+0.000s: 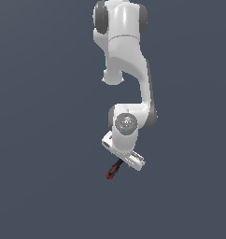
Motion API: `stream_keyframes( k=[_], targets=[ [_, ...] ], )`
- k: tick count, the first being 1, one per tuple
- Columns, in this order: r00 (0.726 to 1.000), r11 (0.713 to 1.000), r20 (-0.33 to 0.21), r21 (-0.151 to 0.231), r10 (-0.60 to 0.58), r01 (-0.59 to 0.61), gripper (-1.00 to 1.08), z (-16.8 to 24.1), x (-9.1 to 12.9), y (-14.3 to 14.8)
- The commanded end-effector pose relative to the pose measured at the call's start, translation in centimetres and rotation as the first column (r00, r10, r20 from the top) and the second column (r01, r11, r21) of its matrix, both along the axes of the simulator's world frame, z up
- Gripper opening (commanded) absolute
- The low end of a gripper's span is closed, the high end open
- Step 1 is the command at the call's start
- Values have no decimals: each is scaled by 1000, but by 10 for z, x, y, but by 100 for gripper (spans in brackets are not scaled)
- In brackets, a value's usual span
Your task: Pick up the object and move it to a goal position.
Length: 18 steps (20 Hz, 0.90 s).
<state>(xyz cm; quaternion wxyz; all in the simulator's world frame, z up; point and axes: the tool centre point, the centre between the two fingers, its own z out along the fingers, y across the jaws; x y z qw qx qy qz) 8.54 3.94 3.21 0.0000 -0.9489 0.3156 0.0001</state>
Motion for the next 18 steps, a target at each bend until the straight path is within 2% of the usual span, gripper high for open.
stream_keyframes(
  k=[1,7,8,18],
  targets=[
    [1000,1000,0,0,-1,1,100,-12,0,0],
    [1000,1000,0,0,-1,1,100,-17,1,0],
    [1000,1000,0,0,-1,1,-100,-17,1,0],
    [1000,1000,0,0,-1,1,-100,-17,1,0]
  ],
)
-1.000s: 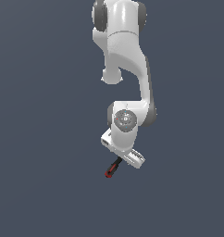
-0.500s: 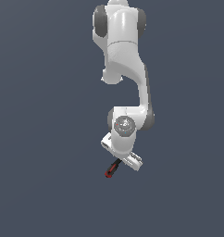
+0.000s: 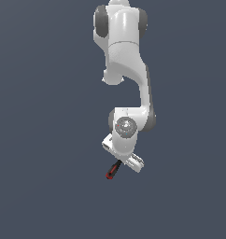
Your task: Pick up the object and move it to a goal position.
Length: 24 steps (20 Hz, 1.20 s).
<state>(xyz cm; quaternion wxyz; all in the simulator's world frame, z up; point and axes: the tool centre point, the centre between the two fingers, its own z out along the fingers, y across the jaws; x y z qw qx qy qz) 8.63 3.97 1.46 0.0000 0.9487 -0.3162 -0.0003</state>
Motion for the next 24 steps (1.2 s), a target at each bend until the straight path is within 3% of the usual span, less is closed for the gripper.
stream_keyframes(
  k=[1,13,24],
  targets=[
    [1000,1000,0,0,0,0,-100,0,0,0],
    [1000,1000,0,0,0,0,-100,7,-21,22],
    [1000,1000,0,0,0,0,-100,27,-82,86]
  ],
)
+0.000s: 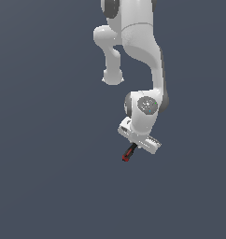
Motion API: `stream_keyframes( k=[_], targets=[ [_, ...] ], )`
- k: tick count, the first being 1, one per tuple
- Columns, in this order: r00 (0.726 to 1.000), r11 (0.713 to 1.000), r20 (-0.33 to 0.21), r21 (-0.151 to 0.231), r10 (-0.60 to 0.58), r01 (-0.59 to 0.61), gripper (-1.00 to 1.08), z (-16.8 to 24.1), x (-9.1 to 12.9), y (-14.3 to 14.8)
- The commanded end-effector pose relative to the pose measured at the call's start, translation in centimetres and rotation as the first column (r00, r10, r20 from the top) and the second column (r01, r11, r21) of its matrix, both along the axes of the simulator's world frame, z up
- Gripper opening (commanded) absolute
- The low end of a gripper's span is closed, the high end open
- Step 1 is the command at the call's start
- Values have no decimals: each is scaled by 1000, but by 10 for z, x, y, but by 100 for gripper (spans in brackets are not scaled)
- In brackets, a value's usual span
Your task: Pick up the object and move it to a goal position.
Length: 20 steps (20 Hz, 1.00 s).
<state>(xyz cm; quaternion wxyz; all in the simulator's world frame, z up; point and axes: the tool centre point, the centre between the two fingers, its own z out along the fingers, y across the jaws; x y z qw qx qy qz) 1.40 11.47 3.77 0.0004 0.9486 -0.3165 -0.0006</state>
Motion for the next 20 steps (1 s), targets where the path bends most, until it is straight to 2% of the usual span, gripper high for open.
stream_keyframes(
  k=[1,11,15,20],
  targets=[
    [1000,1000,1,0,1,-1,-100,6,-16,18],
    [1000,1000,1,0,1,-1,-100,23,-67,75],
    [1000,1000,1,0,1,-1,-100,27,-77,87],
    [1000,1000,1,0,1,-1,-100,28,-79,91]
  ],
)
